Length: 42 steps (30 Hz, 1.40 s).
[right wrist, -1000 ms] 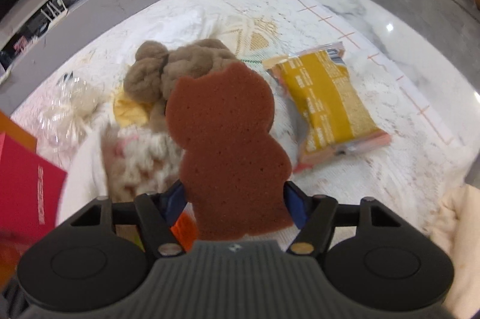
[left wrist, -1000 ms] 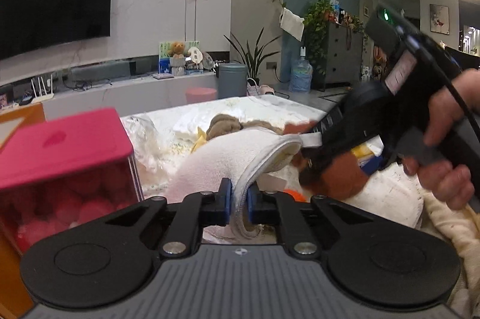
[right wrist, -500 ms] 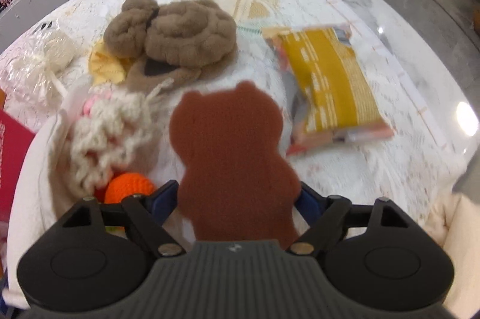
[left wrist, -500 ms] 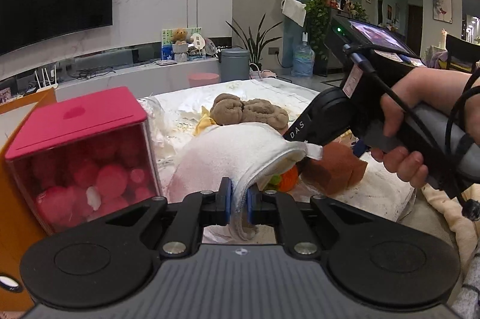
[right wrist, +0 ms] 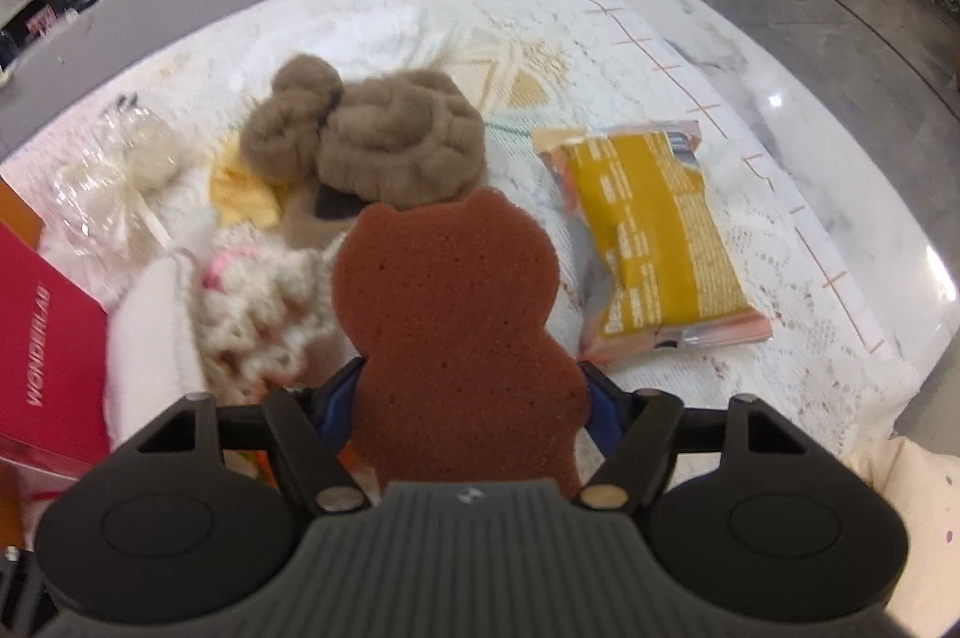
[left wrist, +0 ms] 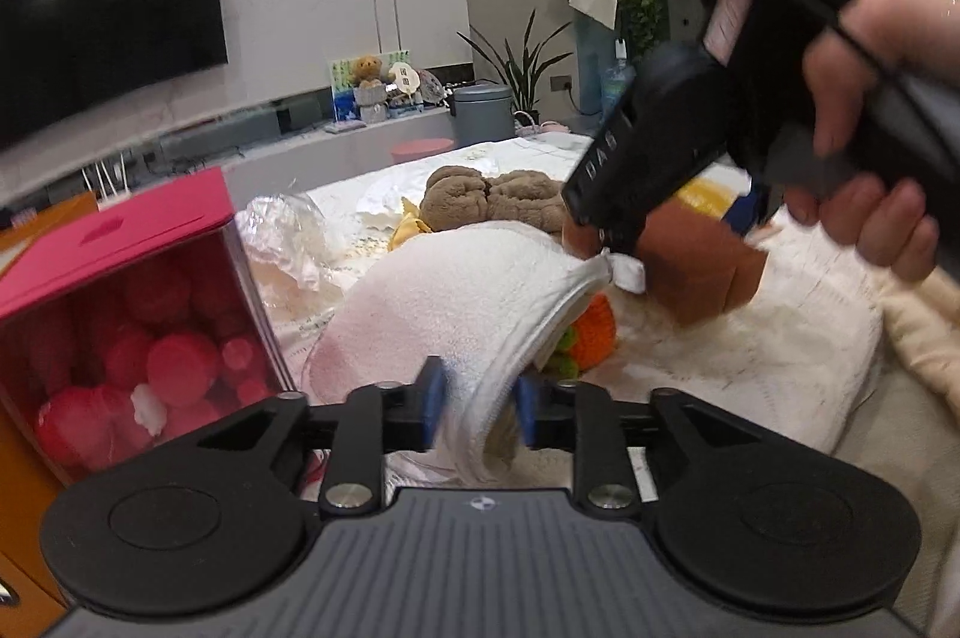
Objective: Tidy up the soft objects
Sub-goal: 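Carry the sponge with the right tool while the left tool carries the mesh bag to the orange box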
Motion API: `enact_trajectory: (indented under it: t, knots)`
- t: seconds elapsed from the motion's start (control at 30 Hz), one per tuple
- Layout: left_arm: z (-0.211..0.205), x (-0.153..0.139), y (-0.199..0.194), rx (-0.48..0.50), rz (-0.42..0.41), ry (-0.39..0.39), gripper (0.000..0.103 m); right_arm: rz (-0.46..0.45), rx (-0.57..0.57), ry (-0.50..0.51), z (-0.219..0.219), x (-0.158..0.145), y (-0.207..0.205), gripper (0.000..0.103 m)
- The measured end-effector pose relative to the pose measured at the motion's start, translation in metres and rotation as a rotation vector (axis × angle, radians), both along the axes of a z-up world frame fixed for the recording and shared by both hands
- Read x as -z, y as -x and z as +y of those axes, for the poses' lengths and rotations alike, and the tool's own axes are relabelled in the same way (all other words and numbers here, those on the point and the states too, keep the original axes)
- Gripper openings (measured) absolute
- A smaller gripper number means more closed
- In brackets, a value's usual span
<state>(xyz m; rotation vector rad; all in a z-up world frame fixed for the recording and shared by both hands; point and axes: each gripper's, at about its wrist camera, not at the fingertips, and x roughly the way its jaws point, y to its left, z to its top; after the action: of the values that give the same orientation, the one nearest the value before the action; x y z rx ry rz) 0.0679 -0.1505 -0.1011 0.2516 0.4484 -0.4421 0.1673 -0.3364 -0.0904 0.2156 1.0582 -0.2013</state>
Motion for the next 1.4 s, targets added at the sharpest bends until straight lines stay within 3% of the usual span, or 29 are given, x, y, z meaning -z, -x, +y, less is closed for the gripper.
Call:
enact_trajectory:
  t: [0.07, 0.13, 0.2, 0.43, 0.7, 0.83, 0.93, 1.1, 1.2, 1.27, 1.33, 1.4]
  knots:
    - [-0.005, 0.005, 0.003, -0.032, -0.048, -0.037, 0.038, -0.002, 0.0, 0.0, 0.0, 0.0, 0.0, 0.072]
    - [-0.008, 0.008, 0.005, -0.042, -0.062, -0.046, 0.017, -0.002, 0.003, 0.018, 0.0, -0.002, 0.0, 0.072]
    - [-0.009, 0.007, 0.007, -0.036, -0.076, -0.044, 0.01, -0.012, 0.005, 0.02, -0.001, -0.005, 0.001, 0.072]
    - [0.003, -0.019, 0.013, -0.031, -0.115, 0.062, 0.009, -0.075, 0.001, 0.001, -0.002, -0.021, 0.013, 0.072]
    - [0.035, -0.069, 0.017, -0.036, -0.065, 0.272, 0.009, -0.175, 0.001, 0.002, -0.003, -0.049, 0.04, 0.072]
    - [0.064, -0.098, 0.018, -0.034, -0.021, 0.414, 0.009, -0.247, 0.008, -0.008, -0.002, -0.069, 0.053, 0.072]
    - [0.087, -0.12, 0.02, -0.047, -0.02, 0.458, 0.009, -0.311, 0.007, -0.031, 0.001, -0.088, 0.064, 0.072]
    - [0.132, -0.162, 0.026, -0.113, -0.11, 0.444, 0.009, -0.443, -0.047, -0.074, 0.027, -0.13, 0.085, 0.072]
    - [0.158, -0.179, 0.026, -0.159, -0.165, 0.357, 0.009, -0.506, -0.11, -0.11, 0.06, -0.152, 0.093, 0.072]
    - [0.168, -0.179, 0.032, -0.188, -0.193, 0.257, 0.009, -0.532, -0.154, -0.137, 0.089, -0.163, 0.096, 0.072]
    - [0.178, -0.173, 0.021, -0.169, -0.148, 0.115, 0.009, -0.549, -0.206, -0.161, 0.119, -0.172, 0.096, 0.072]
    - [0.196, -0.16, 0.005, -0.157, -0.028, 0.044, 0.009, -0.557, -0.263, -0.173, 0.153, -0.178, 0.091, 0.072]
